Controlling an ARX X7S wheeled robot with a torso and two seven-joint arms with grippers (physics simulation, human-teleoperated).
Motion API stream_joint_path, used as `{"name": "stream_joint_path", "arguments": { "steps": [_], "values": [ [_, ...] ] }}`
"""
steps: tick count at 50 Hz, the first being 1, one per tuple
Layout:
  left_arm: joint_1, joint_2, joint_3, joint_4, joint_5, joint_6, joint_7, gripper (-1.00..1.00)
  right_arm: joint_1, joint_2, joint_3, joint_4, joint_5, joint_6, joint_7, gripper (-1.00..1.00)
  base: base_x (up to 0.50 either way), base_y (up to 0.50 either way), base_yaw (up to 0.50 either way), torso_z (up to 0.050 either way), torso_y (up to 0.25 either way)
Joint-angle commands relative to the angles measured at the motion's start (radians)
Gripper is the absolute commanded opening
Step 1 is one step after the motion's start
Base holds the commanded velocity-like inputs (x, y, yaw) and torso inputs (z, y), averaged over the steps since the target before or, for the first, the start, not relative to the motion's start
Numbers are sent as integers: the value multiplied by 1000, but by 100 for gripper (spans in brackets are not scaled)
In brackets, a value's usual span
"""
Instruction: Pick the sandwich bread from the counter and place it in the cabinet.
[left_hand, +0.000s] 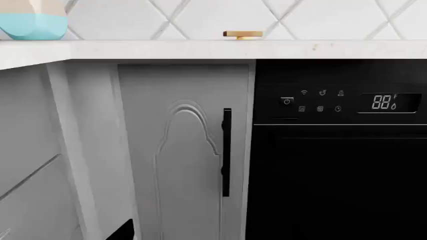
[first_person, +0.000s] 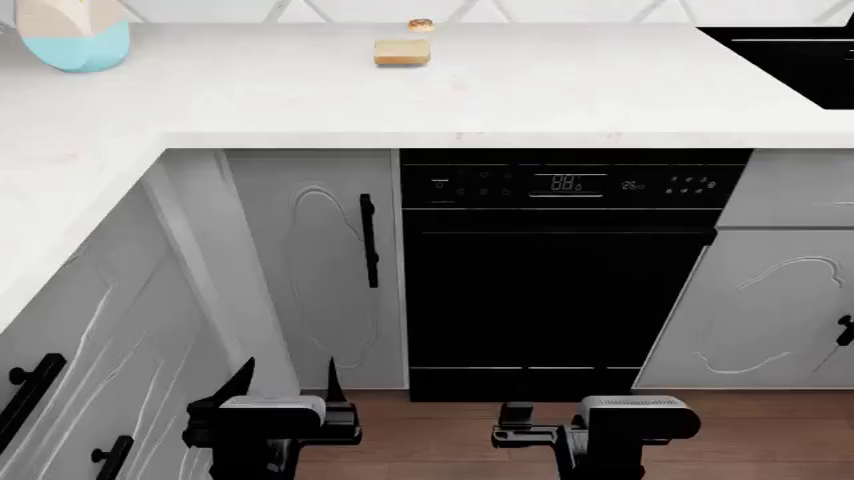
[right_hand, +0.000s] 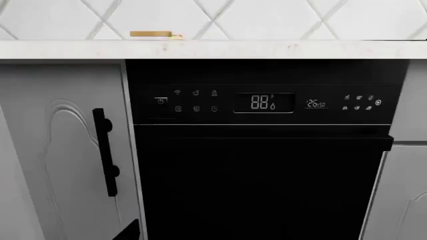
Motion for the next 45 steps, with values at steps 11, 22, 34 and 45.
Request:
{"name": "stream_joint_path", "arguments": {
  "steps": [11, 22, 34, 45],
  "values": [
    [3, -41, 66, -56, -60, 16, -36, 100, -2, 43, -44, -10, 52, 4, 71, 100, 0, 0, 0, 0, 0],
    [-1, -63, 87, -60, -86, 37, -47, 100, -4, 66, -72, -11, 79, 0, 76, 100, 0, 0, 0, 20, 56],
    [-10, -78, 92, -37, -113, 9, -71, 100, -8, 89, -104, -7, 76, -4, 84, 100, 0, 0, 0, 43, 124],
    [-13, -86, 87, -13, -166, -24, -80, 100, -11, 103, -118, -3, 82, -15, 102, 100, 0, 0, 0, 42, 138]
  ]
}}
